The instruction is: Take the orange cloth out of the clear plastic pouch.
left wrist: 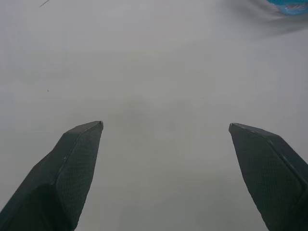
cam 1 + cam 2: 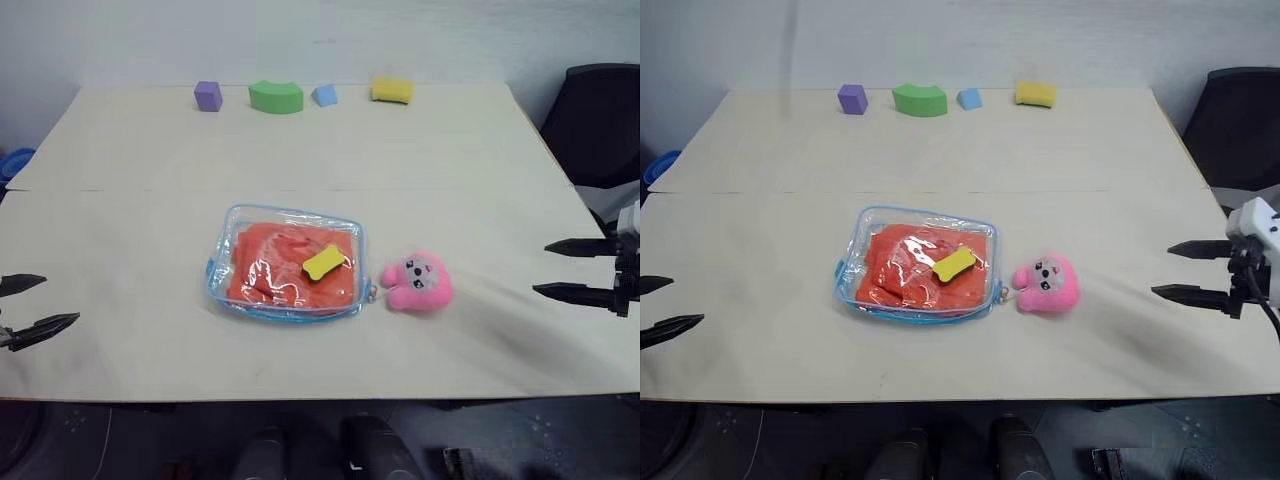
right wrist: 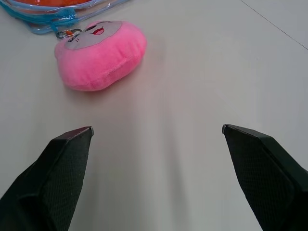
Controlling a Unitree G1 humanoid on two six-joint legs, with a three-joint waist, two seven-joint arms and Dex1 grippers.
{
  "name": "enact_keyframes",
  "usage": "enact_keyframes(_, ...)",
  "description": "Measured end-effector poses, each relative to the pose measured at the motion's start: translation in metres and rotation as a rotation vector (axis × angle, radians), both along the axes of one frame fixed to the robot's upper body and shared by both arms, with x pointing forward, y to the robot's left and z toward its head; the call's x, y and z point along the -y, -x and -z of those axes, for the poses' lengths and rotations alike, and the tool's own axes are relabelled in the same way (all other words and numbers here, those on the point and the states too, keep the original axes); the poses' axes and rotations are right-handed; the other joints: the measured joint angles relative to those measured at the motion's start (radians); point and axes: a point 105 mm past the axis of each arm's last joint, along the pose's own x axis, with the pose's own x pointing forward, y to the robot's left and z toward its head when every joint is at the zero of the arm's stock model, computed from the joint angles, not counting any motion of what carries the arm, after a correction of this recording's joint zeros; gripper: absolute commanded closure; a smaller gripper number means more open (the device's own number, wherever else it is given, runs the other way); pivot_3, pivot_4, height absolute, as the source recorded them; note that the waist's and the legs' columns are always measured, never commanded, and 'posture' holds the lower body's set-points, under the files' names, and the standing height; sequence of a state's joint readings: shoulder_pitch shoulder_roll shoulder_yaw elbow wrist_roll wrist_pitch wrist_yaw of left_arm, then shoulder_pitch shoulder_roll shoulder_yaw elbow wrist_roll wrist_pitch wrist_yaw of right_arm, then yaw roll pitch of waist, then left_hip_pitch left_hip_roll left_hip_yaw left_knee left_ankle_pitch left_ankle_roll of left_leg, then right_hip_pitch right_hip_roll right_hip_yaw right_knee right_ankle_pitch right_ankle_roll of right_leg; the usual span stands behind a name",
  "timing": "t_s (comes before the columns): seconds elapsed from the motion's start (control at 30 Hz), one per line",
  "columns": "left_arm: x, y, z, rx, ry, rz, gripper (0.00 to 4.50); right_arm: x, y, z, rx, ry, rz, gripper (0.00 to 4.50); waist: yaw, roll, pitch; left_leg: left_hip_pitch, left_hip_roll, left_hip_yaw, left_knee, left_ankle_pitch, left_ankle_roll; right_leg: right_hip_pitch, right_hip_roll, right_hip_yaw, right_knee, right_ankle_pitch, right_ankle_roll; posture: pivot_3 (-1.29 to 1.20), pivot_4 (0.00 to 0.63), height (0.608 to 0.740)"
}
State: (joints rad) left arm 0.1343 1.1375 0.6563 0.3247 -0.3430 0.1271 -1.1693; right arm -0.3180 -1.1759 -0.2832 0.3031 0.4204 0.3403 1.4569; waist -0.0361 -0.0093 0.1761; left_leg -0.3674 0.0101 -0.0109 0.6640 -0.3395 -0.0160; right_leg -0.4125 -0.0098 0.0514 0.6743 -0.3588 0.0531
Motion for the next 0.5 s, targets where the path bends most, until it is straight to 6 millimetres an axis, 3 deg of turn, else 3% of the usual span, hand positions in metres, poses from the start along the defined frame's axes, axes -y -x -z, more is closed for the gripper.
enact_keyframes(0.5, 0.001, -0.005, 0.004, 0.033, 0.006, -0.024, 0.04, -0.011, -0.002, -0.003, 0.024, 0.027, -0.011, 0.0, -0.001, 0.0, 0.0, 0.0, 0.0, 0.0, 0.0, 0.0, 0.0, 0.0, 0.0, 0.0, 0.001, 0.0, 0.0, 0.0, 0.15, 0.74)
